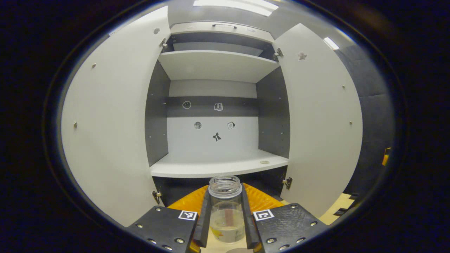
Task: Grasp the bottle in the cabinet with the left hand and place it on the coaster, then close the right door with the right hand and the left door with the left hand.
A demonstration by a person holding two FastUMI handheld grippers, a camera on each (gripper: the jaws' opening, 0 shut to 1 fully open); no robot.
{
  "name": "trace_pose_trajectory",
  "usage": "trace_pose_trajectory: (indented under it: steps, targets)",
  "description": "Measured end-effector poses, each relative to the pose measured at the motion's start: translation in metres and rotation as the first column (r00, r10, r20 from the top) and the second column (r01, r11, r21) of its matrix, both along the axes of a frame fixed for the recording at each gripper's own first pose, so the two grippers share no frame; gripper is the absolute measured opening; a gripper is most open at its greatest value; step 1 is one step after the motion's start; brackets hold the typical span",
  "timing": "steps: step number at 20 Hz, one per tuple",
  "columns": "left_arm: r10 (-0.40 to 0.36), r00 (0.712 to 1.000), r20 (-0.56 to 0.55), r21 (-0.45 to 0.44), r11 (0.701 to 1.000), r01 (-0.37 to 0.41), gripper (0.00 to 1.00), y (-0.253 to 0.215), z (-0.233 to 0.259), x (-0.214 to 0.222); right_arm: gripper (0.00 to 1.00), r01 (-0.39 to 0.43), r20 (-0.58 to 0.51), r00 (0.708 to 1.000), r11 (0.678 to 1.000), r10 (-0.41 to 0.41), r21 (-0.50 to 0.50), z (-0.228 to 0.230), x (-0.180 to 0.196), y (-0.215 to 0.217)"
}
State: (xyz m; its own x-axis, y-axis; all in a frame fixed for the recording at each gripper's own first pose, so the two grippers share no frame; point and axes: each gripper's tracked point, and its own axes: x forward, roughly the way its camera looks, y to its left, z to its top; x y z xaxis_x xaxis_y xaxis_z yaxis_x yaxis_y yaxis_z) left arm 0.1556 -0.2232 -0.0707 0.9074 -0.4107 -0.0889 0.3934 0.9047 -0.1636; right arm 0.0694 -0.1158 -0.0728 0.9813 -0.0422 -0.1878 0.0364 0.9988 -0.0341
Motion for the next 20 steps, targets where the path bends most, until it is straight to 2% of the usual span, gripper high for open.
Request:
trace_pose_trajectory:
  steps: [6, 7, 9, 10, 12, 13, 19, 20]
  targets:
    - [-0.006, 0.998, -0.060, -0.026, 1.000, 0.004, 0.42, -0.006, -0.053, -0.024, 0.92, -0.025, -0.024, 0.999, 1.000, 0.024, -0.019, -0.004, -0.005, 0.000]
    - [-0.008, 0.998, -0.069, -0.024, 1.000, 0.006, 0.43, -0.008, -0.062, -0.028, 0.96, -0.028, -0.027, 0.999, 0.999, 0.028, -0.023, -0.004, -0.006, -0.001]
    - [-0.011, 0.996, -0.086, -0.021, 1.000, 0.009, 0.43, -0.011, -0.078, -0.036, 0.96, -0.033, -0.027, 0.999, 0.999, 0.032, -0.029, -0.004, -0.006, -0.001]
    - [-0.014, 0.996, -0.093, -0.021, 1.000, 0.012, 0.43, -0.013, -0.086, -0.039, 0.92, -0.034, -0.026, 0.999, 0.999, 0.034, -0.031, -0.003, -0.007, -0.001]
    - [-0.016, 0.994, -0.104, -0.016, 1.000, 0.015, 0.43, -0.015, -0.098, -0.044, 0.92, -0.038, -0.034, 0.999, 0.999, 0.037, -0.034, -0.005, -0.007, -0.001]
    - [-0.016, 0.994, -0.108, -0.014, 1.000, 0.014, 0.43, -0.015, -0.105, -0.046, 0.96, -0.039, -0.041, 0.998, 0.999, 0.038, -0.037, -0.006, -0.008, -0.001]
    - [-0.020, 0.994, -0.105, 0.026, 0.999, 0.022, 0.43, -0.022, -0.141, -0.058, 0.92, -0.050, -0.048, 0.998, 0.997, 0.047, -0.056, -0.006, -0.010, 0.000]
    - [-0.023, 0.994, -0.110, 0.033, 0.999, 0.027, 0.43, -0.025, -0.148, -0.060, 0.96, -0.055, -0.052, 0.997, 0.997, 0.052, -0.059, -0.006, -0.010, 0.001]
